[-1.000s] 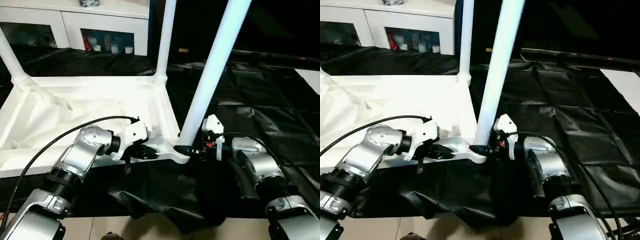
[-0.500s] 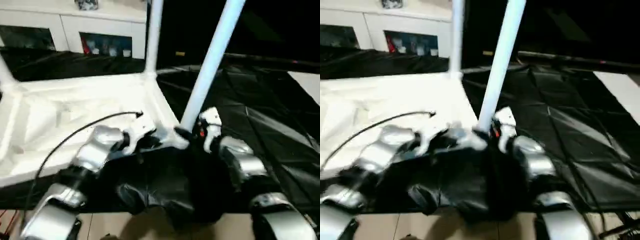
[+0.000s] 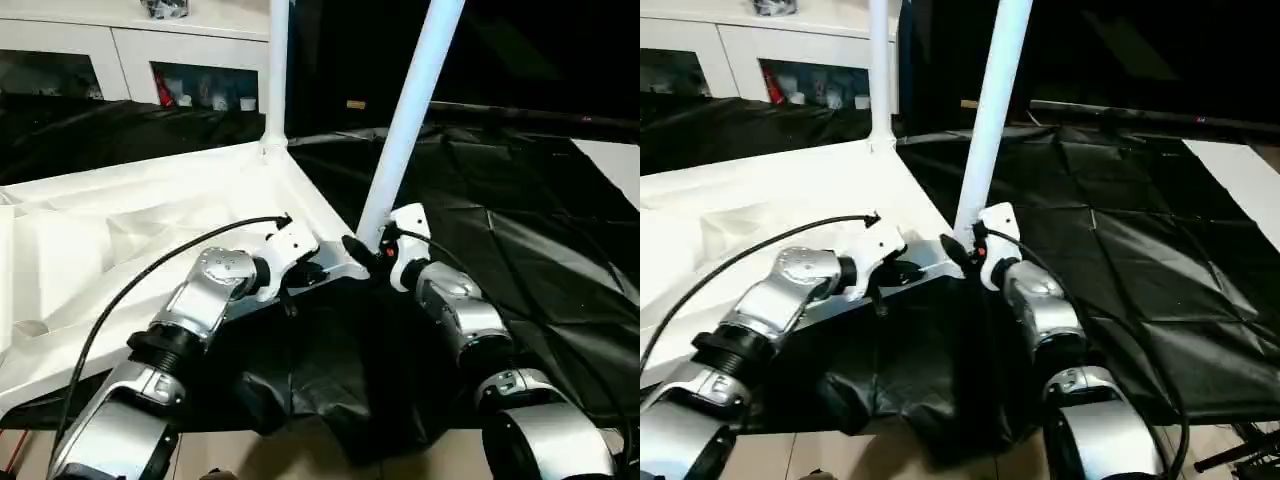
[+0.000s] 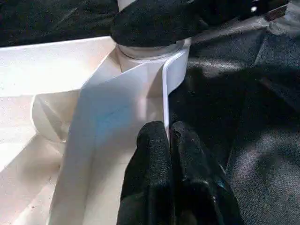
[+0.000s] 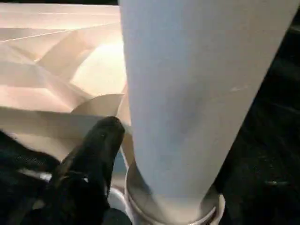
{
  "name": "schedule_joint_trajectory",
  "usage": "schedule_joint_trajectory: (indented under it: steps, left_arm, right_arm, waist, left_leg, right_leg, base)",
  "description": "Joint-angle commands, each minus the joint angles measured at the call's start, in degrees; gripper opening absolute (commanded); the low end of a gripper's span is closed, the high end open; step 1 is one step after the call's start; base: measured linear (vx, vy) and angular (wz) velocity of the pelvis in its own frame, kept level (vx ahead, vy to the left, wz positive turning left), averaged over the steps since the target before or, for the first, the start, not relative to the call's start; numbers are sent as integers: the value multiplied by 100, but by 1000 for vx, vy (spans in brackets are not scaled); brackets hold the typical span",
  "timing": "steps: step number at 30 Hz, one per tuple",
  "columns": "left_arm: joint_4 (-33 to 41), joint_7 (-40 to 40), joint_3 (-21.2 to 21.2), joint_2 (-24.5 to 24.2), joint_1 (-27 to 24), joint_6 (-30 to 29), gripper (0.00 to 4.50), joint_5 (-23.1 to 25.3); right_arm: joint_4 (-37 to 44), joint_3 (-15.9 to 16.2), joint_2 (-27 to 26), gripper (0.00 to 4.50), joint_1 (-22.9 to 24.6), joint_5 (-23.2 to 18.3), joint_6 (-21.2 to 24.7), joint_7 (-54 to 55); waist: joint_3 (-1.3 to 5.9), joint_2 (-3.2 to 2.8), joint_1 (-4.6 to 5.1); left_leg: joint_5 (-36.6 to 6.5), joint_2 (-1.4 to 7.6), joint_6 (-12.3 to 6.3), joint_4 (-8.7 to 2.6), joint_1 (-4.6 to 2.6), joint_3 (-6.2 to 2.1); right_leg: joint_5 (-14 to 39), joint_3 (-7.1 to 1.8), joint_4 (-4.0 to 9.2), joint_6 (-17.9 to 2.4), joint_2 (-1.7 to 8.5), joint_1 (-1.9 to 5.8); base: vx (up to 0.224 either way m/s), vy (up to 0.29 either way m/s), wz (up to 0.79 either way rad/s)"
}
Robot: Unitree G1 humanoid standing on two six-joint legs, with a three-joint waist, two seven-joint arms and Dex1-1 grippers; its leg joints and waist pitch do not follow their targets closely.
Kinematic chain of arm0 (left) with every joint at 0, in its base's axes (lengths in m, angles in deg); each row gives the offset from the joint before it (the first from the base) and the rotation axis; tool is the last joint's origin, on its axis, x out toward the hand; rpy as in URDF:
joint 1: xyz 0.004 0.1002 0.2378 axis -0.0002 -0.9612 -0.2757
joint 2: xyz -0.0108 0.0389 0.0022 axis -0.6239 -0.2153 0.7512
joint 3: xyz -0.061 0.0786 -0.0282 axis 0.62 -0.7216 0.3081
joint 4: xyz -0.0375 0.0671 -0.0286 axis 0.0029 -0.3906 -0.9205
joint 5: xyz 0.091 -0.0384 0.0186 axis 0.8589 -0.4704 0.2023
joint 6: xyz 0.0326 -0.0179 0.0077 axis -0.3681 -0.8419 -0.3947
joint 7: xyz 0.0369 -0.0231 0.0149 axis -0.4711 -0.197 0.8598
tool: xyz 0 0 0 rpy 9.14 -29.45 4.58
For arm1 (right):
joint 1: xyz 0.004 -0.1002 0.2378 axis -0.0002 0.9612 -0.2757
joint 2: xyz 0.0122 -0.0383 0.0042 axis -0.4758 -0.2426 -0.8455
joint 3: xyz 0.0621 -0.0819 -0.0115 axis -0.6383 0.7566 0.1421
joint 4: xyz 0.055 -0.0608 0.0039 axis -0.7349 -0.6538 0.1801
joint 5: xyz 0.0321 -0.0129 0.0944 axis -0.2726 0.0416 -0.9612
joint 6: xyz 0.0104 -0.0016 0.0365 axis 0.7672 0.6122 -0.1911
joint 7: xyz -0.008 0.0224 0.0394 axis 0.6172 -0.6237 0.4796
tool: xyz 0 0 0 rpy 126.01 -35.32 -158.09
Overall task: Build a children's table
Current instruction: Rotate leg to tighten
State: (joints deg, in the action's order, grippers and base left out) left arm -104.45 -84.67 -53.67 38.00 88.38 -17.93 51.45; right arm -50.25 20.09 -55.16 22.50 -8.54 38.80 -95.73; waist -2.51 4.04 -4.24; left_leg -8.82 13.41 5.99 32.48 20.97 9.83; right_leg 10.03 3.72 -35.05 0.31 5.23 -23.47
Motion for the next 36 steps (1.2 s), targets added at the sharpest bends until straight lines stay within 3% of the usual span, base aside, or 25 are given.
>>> schedule_joint_trajectory:
  steps: [1,3,8,13,18,19,22,30,36]
  left_arm:
    - [281,-331,-35,-33,-29,370,0,-190]
    - [381,-574,-37,-129,-118,414,0,-265]
    - [702,-1476,-126,-469,-374,533,0,-539]
    - [787,-1884,-130,-651,-458,563,0,-668]
    - [858,-2167,-134,-766,-488,441,0,-736]
    - [884,-2258,-135,-805,-499,394,0,-756]
    - [906,-2339,-135,-830,-514,373,0,-769]
    - [988,-2378,-123,-834,-559,312,0,-774]
    - [788,-1783,0,-617,-447,227,0,-614]
  right_arm:
    - [-171,459,0,335,78,30,157,-1004]
    - [-121,482,151,351,99,19,194,-1335]
    - [115,764,658,395,205,161,216,-2420]
    - [455,1081,1043,405,377,231,180,-3498]
    - [581,1067,1180,405,403,74,279,-3954]
    - [565,1043,1202,379,386,34,309,-4006]
    - [555,1034,1219,366,380,-17,329,-4076]
    - [634,985,1179,294,449,-66,430,-4148]
    - [620,820,991,266,560,-165,554,-3703]
  waist:
    - [340,-44,-32]
    - [340,-55,-33]
    - [344,-72,-70]
    - [334,-86,-110]
    - [325,-72,-148]
    - [320,-67,-155]
    - [322,-60,-161]
    - [336,-61,-170]
    - [322,-64,-178]
  left_leg:
    - [-1866,-35,21,-377,-39,58]
    - [-1785,-28,-28,-380,-19,58]
    - [-1571,-9,-83,-366,-48,80]
    - [-1656,2,-62,-367,-65,99]
    - [-1790,5,-47,-367,-70,109]
    - [-1835,9,-27,-369,-69,105]
    - [-1825,8,3,-373,-67,98]
    - [-1633,8,-11,-365,-60,105]
    - [-1757,10,16,-375,-74,104]
  right_leg:
    - [1654,-180,458,-1005,215,248]
    - [1555,-182,439,-1047,220,263]
    - [1071,-183,381,-1257,195,262]
    - [1057,-182,377,-1290,179,261]
    - [1347,-184,397,-1245,191,249]
    - [1492,-186,406,-1214,203,242]
    - [1607,-185,414,-1172,206,235]
    - [1260,-182,375,-1258,196,249]
    - [1452,-186,400,-1202,197,230]
  base:
    - [0,0,0]
    - [0,0,0]
    - [0,0,0]
    - [0,0,0]
    - [0,0,0]
    - [0,0,0]
    - [0,0,0]
    - [0,0,0]
    - [0,0,0]
